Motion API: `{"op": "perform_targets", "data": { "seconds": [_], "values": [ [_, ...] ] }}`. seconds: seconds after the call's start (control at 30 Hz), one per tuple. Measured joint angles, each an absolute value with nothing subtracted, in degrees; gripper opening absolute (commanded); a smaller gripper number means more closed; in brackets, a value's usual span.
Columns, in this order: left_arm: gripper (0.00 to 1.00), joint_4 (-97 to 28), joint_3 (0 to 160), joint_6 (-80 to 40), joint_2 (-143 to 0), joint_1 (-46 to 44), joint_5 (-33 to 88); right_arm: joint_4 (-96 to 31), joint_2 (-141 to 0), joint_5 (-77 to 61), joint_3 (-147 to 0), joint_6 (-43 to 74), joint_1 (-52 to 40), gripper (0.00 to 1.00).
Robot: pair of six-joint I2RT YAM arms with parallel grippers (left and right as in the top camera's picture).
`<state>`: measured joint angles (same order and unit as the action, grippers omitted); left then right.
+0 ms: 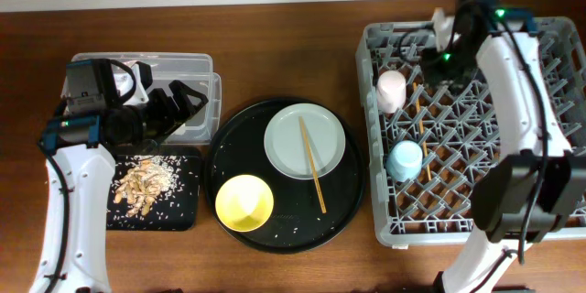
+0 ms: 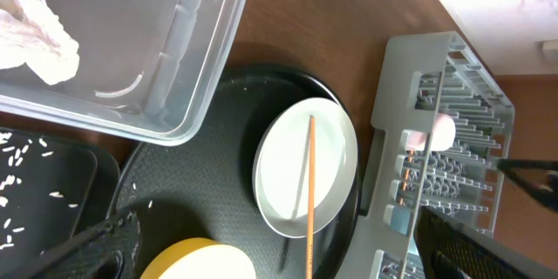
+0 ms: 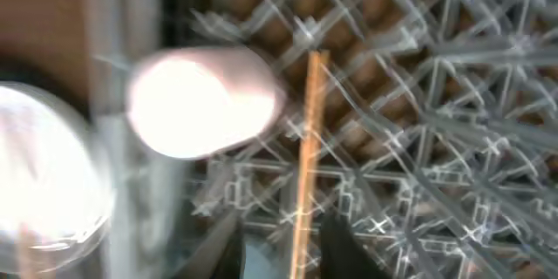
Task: Sort waste into correct bins and load items into the dishwasher rack
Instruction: 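Insert the chopstick upright into the dish rack with the right gripper, then grasp the second chopstick from the white plate with the right gripper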
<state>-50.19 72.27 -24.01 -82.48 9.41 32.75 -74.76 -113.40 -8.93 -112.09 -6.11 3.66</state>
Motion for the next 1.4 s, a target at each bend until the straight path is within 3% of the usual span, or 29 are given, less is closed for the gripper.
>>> {"op": "perform_targets", "data": {
  "seconds": [0.1,0.17,0.2,0.23,0.33,0.37,0.4,0.53,0.93,1.03,1.17,1.4],
  "values": [
    [0.99,-50.17,72.27,-24.01,-82.48,9.41,32.73,-81.62,-112.27,-18.04,-114.87,-5.72,1.28,0.38],
    [1.00,-50.17,72.27,-24.01,-82.48,9.41,32.73,-83.31,-112.27,-21.12,-114.56,-5.17,-4.29,0.46],
    [0.99,-50.15,72.27,-24.01,-82.48,9.41,32.73,-83.13,-112.27,-21.61,-114.10,-4.36,-6.55,0.79],
    [0.99,-50.15,72.27,-24.01,-82.48,9.41,32.73,-82.06,-112.27,-22.06,-113.08,-3.03,-9.32,0.98],
    [0.99,-50.15,72.27,-24.01,-82.48,9.41,32.73,-75.92,-112.29,-22.90,-109.78,3.01,-15.77,0.99],
    [0.99,-50.19,72.27,-24.01,-82.48,9.41,32.75,-74.26,-112.29,-23.03,-108.64,4.34,-17.43,0.97],
    [0.99,-50.17,72.27,-24.01,-82.48,9.41,32.73,-72.66,-112.29,-23.03,-107.39,5.39,-18.92,0.68],
    [0.99,-50.15,72.27,-24.01,-82.48,9.41,32.73,-68.90,-112.29,-20.40,-101.84,9.02,-23.57,0.44],
    [0.99,-50.17,72.27,-24.01,-82.48,9.41,32.73,-42.87,-112.36,-9.80,-76.79,14.96,-31.68,0.28],
    [0.99,-50.17,72.27,-24.01,-82.48,9.41,32.75,-41.71,-112.36,-9.02,-75.72,15.11,-31.68,0.21],
    [0.99,-50.17,72.27,-24.01,-82.48,9.41,32.75,-41.21,-112.36,-8.82,-74.98,15.25,-31.68,0.20],
    [0.99,-50.17,72.27,-24.01,-82.48,9.41,32.75,-40.80,-112.36,-8.82,-73.69,15.27,-31.68,0.05]
  ]
}}
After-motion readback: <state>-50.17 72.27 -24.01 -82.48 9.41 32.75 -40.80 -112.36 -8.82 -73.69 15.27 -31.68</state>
